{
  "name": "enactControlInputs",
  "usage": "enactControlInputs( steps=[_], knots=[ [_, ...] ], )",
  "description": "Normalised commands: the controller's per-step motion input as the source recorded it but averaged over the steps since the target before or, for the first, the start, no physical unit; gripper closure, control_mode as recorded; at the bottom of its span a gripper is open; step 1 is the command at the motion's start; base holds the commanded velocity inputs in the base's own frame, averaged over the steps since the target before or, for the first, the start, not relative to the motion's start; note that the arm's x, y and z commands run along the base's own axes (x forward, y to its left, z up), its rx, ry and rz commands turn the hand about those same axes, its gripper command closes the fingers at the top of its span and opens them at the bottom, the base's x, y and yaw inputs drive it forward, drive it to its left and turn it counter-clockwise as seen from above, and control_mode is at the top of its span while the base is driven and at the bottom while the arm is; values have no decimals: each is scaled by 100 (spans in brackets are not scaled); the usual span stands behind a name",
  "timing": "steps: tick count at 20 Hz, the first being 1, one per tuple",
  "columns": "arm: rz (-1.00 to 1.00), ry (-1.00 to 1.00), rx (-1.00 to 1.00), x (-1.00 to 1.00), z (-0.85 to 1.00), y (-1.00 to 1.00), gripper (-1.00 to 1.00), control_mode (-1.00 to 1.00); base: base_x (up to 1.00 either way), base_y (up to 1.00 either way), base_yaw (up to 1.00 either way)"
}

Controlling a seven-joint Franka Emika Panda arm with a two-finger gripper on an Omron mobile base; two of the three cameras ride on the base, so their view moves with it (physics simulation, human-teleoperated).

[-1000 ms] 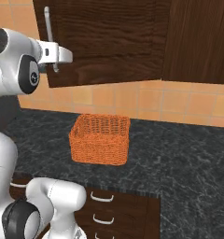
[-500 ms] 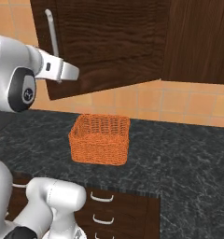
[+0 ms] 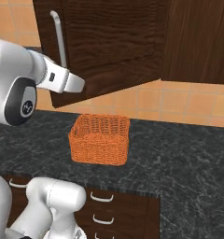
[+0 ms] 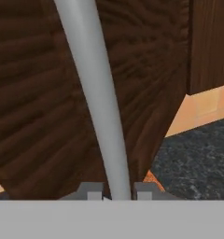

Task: Open the cabinet, pick up the bread from the cabinet and place it in the basket. Then move the basket to the dining counter.

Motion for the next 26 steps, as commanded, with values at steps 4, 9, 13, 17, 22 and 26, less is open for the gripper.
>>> enactControlInputs(
  steps=[4, 9, 13, 17, 22, 26],
  knots=[
    [0, 0, -11, -65, 1, 100, -100, -100, 0, 0, 0],
    [0, 1, -25, 7, -1, 100, -100, -100, 0, 0, 0],
    [-6, 8, -28, 100, -10, 76, -100, -100, 0, 0, 0],
    [-1, 15, -19, 100, -27, -2, -100, -100, 0, 0, 0],
    [-6, 14, -5, 100, -29, -47, -100, -100, 0, 0, 0],
    [-12, 1, 0, 15, -4, -79, -100, -100, 0, 0, 0]
  ],
)
